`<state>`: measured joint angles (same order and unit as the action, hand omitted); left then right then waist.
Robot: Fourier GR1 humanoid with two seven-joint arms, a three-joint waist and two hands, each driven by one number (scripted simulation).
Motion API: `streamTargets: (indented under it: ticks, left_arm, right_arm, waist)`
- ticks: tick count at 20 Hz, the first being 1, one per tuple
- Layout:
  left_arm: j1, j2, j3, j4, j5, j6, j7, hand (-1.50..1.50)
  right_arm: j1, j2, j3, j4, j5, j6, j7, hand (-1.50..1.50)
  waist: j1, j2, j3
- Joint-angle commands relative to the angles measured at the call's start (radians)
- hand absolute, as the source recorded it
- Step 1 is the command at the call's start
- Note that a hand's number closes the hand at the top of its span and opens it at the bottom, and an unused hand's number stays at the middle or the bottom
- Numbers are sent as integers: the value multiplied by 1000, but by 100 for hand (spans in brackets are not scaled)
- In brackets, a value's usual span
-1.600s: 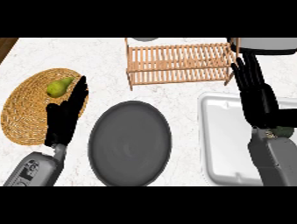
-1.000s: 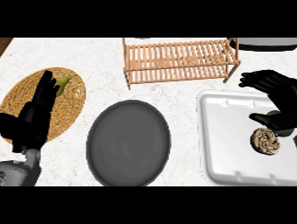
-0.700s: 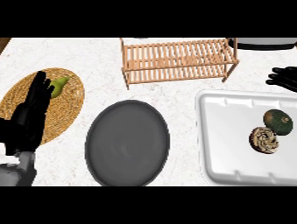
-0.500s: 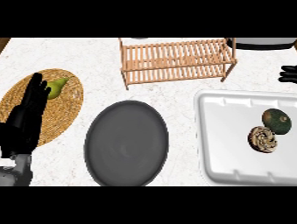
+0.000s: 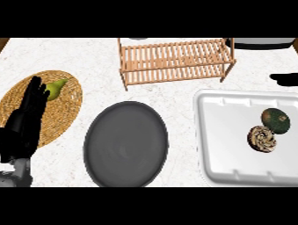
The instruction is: Pick the cupcake from the tray and place it in the tiered shelf
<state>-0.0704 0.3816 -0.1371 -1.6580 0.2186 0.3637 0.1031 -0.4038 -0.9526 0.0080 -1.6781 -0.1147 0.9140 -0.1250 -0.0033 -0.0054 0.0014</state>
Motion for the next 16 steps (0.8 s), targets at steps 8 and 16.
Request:
streamTargets:
  ticks: [8, 16]
  left_arm:
    - [-21, -24, 24, 5, -33, -13, 5, 0]
    - [0, -28, 29, -23, -58, -26, 21, 0]
  right_arm:
    - [206, 64, 113, -179, 535, -200, -96, -150]
    - [267, 40, 181, -146, 826, -329, -95, -150]
  waist:
    - [3, 6, 0]
    - [6, 6, -1]
